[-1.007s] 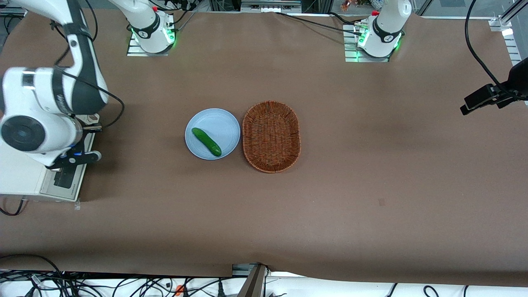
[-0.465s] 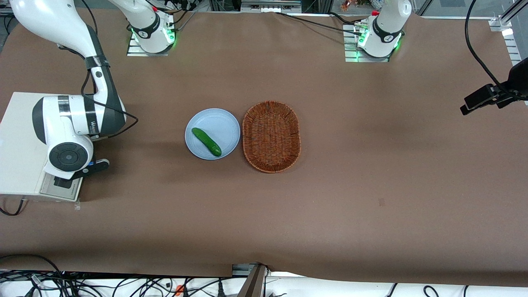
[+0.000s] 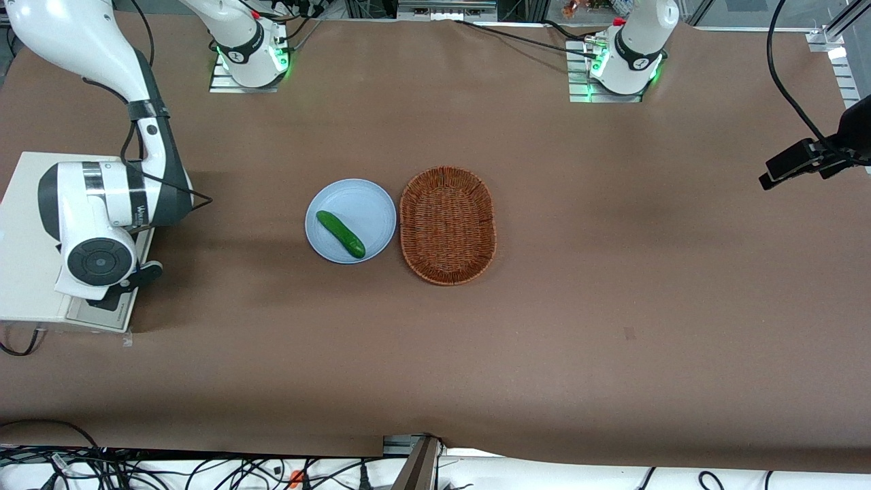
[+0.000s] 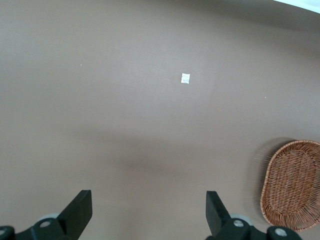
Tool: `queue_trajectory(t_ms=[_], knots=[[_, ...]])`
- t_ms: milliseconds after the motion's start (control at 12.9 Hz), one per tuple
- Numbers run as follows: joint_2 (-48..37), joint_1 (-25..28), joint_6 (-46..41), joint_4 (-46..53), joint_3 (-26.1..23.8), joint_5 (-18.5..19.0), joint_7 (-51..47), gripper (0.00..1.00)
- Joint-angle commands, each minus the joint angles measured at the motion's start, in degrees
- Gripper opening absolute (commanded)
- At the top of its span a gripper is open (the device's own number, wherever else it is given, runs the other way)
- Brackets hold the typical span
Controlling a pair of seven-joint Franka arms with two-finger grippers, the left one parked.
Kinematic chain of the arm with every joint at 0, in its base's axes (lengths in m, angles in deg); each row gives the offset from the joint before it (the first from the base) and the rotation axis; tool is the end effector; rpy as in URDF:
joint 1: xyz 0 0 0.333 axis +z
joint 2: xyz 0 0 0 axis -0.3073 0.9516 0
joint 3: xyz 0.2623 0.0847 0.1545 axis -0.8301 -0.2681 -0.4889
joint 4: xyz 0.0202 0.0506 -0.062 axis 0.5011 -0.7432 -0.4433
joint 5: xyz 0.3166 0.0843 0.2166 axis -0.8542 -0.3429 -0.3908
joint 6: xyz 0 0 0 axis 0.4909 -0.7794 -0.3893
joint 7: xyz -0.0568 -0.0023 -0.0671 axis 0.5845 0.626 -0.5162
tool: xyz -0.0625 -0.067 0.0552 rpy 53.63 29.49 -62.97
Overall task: Open oven door with right arm only
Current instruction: 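Lower the right gripper to the silver handle of the oven door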
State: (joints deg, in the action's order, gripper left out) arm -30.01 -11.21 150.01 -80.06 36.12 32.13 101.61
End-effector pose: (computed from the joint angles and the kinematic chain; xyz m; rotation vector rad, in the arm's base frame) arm 0.6507 -0.0402 0.3419 2.3770 0.6452 -0.7262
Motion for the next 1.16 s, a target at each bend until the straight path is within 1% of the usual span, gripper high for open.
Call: queue_trajectory(t_ms=[0, 620, 1085], knots=[[0.75, -0.62, 1.11, 0.52, -0.22, 1.45, 1.78, 0.00], [2.51, -1.24, 3.57, 0.43, -0.13, 1.36, 1.96, 0.00], [4.35, -0.80, 5.85, 0.78, -0.48, -0.04, 0.91, 0.00]])
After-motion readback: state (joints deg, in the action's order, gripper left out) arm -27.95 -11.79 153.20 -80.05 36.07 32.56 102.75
